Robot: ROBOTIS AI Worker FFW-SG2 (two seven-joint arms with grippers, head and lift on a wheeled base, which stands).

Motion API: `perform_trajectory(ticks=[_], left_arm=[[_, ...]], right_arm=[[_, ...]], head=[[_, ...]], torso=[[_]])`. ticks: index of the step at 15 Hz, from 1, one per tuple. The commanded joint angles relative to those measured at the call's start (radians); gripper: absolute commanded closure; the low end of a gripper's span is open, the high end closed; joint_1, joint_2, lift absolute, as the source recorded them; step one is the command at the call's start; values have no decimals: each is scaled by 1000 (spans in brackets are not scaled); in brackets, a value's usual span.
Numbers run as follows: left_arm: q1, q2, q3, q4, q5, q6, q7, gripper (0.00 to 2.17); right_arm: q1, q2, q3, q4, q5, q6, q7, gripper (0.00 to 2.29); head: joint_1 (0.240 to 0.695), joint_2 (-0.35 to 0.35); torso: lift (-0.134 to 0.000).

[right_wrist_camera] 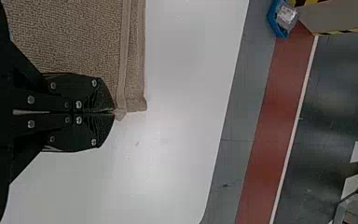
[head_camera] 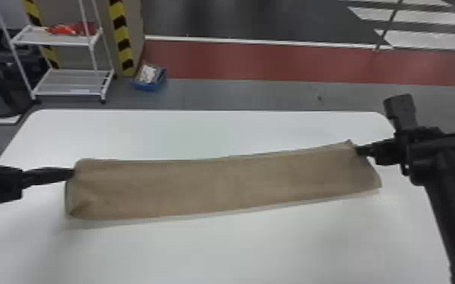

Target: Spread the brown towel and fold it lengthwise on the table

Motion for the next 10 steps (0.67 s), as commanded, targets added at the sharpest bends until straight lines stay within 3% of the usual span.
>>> perform_trajectory(ticks=[1, 10], left_arm=[[0, 7, 8, 4, 1, -16, -2, 1511], [2, 6, 0, 11, 0, -22, -3, 1511]], right_arm=[[21, -4, -4, -43, -17, 31, 6, 1173], [28, 0, 28, -43, 1, 28, 8, 1082]], head=[[695, -85], [695, -72]], torso=[[-124], [-124]])
